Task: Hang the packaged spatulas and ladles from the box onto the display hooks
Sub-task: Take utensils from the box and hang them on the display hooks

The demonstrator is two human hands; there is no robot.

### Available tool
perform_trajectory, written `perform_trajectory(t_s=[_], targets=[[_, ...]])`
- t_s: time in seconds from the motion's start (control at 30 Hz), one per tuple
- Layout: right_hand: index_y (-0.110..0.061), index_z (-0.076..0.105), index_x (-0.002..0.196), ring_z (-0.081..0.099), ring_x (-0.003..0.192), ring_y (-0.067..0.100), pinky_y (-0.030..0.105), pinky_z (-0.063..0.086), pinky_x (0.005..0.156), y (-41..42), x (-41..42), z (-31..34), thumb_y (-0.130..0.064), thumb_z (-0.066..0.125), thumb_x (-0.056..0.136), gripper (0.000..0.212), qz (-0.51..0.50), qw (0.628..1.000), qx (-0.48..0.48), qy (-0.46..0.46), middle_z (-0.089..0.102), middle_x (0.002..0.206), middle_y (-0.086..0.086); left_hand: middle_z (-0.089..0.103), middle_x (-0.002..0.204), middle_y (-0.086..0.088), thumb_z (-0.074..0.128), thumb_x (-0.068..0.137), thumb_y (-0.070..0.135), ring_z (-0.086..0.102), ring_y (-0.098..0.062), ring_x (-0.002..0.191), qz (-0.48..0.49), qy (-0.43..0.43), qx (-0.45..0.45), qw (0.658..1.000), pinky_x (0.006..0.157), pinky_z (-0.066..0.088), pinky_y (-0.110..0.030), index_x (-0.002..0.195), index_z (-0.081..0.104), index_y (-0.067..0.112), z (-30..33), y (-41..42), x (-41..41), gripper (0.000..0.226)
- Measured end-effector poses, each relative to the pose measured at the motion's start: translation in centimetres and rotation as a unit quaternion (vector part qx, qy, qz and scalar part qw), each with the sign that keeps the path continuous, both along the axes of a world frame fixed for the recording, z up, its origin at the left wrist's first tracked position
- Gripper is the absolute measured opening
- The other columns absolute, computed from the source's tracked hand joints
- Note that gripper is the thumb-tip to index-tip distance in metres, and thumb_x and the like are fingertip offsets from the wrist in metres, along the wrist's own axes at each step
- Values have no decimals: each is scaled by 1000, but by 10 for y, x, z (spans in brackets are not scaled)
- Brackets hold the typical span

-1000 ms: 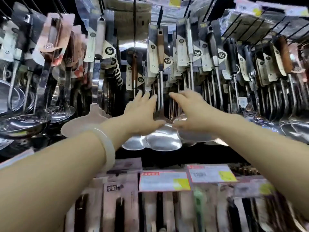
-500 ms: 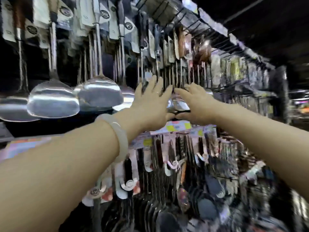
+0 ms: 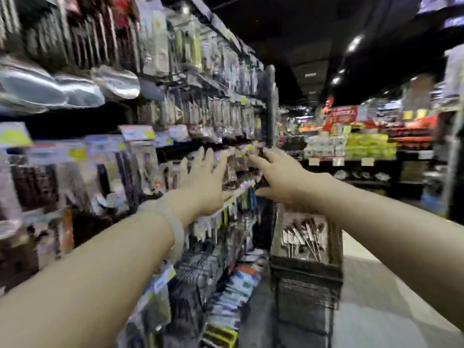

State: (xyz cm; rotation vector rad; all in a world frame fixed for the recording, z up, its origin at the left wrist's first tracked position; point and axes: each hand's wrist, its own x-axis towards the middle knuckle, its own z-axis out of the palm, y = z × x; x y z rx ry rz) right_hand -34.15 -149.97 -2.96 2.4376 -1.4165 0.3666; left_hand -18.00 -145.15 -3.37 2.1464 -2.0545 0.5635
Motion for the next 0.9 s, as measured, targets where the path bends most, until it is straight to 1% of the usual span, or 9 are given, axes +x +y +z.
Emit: perform_trajectory(t_s=[0.07,0.17,0.33,0.4,0.5,0.63,0.7,0.8,0.9], targets=[[-24,6,149,0,146,32,48,14,119,-22,-34,-13,-47,54,88,82,-23,999,22,-4,2,158,13,-16,157,-6,35,91,55,-20,-25,144,-28,10,17,999,117,-4,-50,147,-9,23,-19,-32,-25,78],[-24,6,149,0,146,33,49,14,118,-59,-72,-33,-46,56,87,83,-57,998,41,-3,3,158,14,-18,157,-6,36,92,53,-21,-25,143,-58,16,44,997,117,-5,-50,147,-11,24,-44,-80,-55,78],[-20,9,149,3,145,34,42,12,118,-122,-106,-72,-46,55,87,81,-102,991,87,-3,8,156,17,-18,157,-7,36,92,53,-20,-25,144,-106,28,88,990,117,-4,-50,147,-10,24,-84,-161,-87,77],[-18,13,148,4,145,34,41,12,117,-155,-115,-84,-45,56,87,79,-118,988,98,-1,8,156,18,-18,156,-7,37,92,53,-20,-26,144,-119,31,103,987,117,-3,-50,147,-11,25,-98,-202,-92,78],[-21,10,149,3,145,34,43,12,118,-214,-122,-95,-45,57,87,81,-148,983,105,1,3,157,16,-17,157,-7,39,92,51,-18,-27,144,-141,41,105,984,117,-3,-50,147,-8,25,-112,-270,-95,77],[-20,12,149,5,145,34,44,14,117,-297,-123,-97,-42,58,87,80,-179,977,118,-7,6,157,17,-16,157,-7,40,93,48,-17,-26,144,-177,63,120,975,117,-3,-49,147,-6,24,-115,-360,-99,75],[-18,16,148,10,143,36,46,17,116,-338,-124,-102,-42,60,86,79,-190,974,125,-15,11,155,17,-14,157,-8,40,93,47,-16,-27,145,-190,63,124,972,117,-2,-49,147,-5,24,-118,-401,-102,75],[-16,24,144,21,138,37,45,25,114,-392,-125,-123,-41,62,83,76,-199,969,142,-36,23,149,19,-12,157,-9,40,93,46,-12,-27,145,-201,70,139,967,117,0,-48,147,-4,22,-135,-458,-111,74],[-18,19,147,15,142,34,45,24,116,-433,-133,-160,-43,61,84,80,-219,957,188,-40,16,154,17,-11,158,-9,41,92,48,-11,-26,146,-210,77,190,956,118,1,-49,148,-3,23,-171,-504,-125,75]])
